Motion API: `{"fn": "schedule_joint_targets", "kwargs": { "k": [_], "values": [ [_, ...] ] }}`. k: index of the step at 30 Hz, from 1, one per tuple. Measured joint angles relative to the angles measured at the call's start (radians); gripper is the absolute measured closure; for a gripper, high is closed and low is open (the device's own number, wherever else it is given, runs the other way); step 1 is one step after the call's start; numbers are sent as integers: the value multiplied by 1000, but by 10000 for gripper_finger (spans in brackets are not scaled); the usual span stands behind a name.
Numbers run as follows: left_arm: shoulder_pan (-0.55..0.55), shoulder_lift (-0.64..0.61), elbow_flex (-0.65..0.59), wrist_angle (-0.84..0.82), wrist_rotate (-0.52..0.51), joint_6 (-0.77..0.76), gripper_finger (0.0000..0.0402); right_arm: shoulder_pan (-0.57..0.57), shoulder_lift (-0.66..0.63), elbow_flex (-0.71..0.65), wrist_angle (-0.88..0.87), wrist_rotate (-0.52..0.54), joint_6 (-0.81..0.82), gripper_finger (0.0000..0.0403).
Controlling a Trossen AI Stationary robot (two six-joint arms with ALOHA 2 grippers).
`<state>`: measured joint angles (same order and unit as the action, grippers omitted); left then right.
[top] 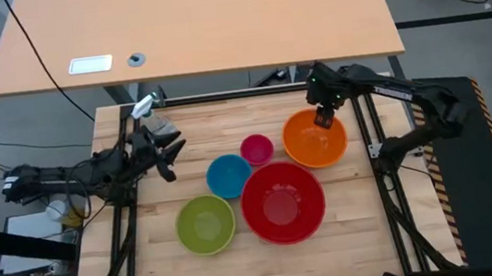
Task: Nest bowls inside each other
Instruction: Stack the orange bowl into the red bowl
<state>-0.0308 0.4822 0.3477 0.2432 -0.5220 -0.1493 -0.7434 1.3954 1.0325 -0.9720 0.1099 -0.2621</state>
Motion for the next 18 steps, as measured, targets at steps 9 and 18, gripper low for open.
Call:
{"fn": "schedule_joint_targets", "kwargs": {
  "k": [9, 18],
  "values": [
    [52, 18, 0, -2, 3, 8, 246, -46, 146, 0, -11, -29, 32, 224],
    [52, 36, 1, 0, 3, 21, 246, -50, 210, 5, -20, -67, 31, 345]
  ]
}}
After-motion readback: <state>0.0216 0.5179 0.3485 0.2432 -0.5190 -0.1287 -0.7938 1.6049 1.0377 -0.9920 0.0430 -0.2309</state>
